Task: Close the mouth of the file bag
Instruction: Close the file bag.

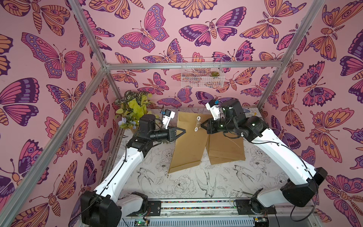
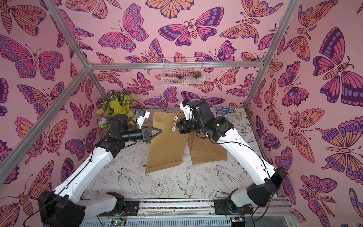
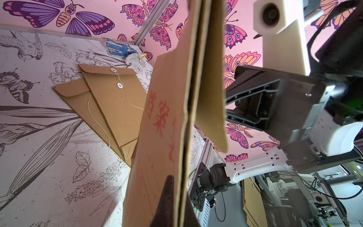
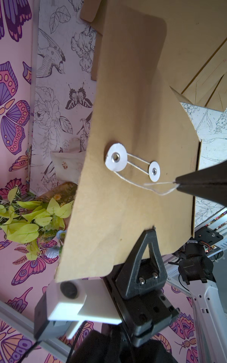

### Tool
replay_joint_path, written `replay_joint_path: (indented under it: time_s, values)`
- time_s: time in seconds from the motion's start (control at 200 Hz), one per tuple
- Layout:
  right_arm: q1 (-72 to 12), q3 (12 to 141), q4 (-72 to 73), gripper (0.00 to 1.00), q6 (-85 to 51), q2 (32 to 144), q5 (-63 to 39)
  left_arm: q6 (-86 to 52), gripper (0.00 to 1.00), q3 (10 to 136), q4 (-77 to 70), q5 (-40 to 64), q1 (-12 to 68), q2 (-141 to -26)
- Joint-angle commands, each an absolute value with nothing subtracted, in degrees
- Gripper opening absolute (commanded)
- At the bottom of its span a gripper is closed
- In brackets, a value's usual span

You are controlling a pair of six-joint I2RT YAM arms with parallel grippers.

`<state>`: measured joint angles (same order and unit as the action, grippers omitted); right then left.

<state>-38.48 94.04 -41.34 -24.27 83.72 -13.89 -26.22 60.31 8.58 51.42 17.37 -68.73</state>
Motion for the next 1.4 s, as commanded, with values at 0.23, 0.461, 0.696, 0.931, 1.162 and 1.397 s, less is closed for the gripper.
replay_joint_path:
  time_s: [0.23,0.461,0.696,0.931,1.162,1.397]
  values:
    - [-38.67,85.98,-35.85,0.0,-28.92,82.33,-13.75,-26.89,0.0,63.41,6.75,52.27,17.14,-69.08]
    - [-37.11,84.84,-34.89,0.0,-29.93,83.45,-15.06,-27.42,0.0,63.71,6.72,53.38,17.23,-68.34]
    - [-33.43,91.65,-44.67,0.0,-25.74,85.34,-17.64,-25.52,0.0,63.37,9.0,53.7,17.14,-67.68]
    - [-31.12,104.02,-59.47,0.0,-21.18,89.62,-18.37,-25.24,0.0,63.38,9.11,53.88,17.14,-68.04]
    - [-30.91,112.28,-65.96,0.0,-18.93,93.91,-17.73,-25.18,0.0,63.06,9.3,54.1,17.31,-68.03]
    - [-29.11,117.09,-68.35,0.0,-17.25,98.25,-15.01,-25.31,0.0,63.47,9.4,54.93,18.17,-67.93]
